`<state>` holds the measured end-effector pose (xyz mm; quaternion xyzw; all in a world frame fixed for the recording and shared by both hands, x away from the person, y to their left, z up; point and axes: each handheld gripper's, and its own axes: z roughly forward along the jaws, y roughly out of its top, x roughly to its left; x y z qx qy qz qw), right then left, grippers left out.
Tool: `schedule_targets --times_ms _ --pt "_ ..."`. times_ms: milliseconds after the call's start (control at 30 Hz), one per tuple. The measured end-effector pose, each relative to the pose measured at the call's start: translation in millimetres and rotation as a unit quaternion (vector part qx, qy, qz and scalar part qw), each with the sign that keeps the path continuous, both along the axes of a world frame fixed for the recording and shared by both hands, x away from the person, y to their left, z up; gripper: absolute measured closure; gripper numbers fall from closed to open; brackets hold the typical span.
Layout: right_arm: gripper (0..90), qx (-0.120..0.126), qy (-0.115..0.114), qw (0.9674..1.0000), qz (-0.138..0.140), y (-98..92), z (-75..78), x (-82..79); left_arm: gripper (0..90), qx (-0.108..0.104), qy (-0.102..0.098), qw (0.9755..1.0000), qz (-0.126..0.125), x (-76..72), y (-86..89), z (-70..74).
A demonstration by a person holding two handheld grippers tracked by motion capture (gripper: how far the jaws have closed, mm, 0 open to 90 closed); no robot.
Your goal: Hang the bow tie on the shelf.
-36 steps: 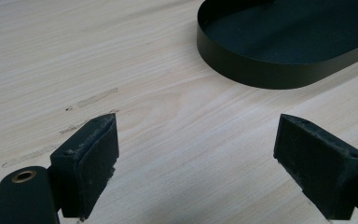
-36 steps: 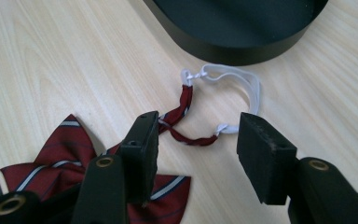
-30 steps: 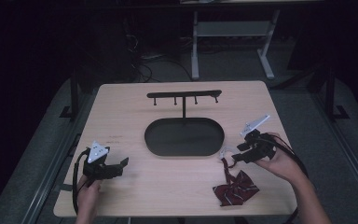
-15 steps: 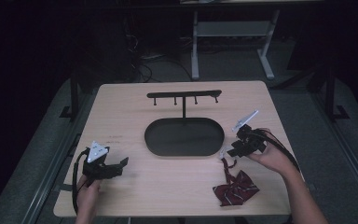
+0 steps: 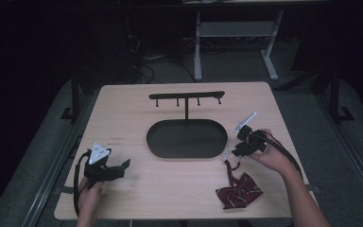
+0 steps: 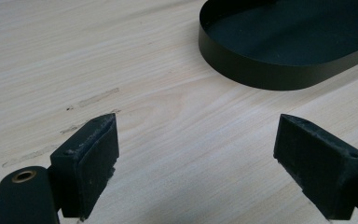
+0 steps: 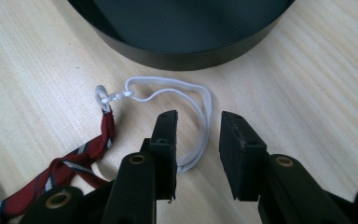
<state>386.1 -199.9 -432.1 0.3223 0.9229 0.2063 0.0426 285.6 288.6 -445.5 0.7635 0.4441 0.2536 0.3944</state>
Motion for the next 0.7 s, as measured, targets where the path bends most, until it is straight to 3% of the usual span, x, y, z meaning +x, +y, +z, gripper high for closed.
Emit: schedule_targets --times_ms 500,700 --pt "75.0 -0.033 0.003 0.9994 0.012 6.3 -11.7 2.5 13.6 -0.006 -0.002 1.0000 0.002 -0.4 1.1 0.7" --pt "84.2 -0.045 -0.005 0.9988 0.016 8.3 -11.8 0.7 13.6 -0.005 -0.002 1.0000 0.002 -0.5 1.5 1.3"
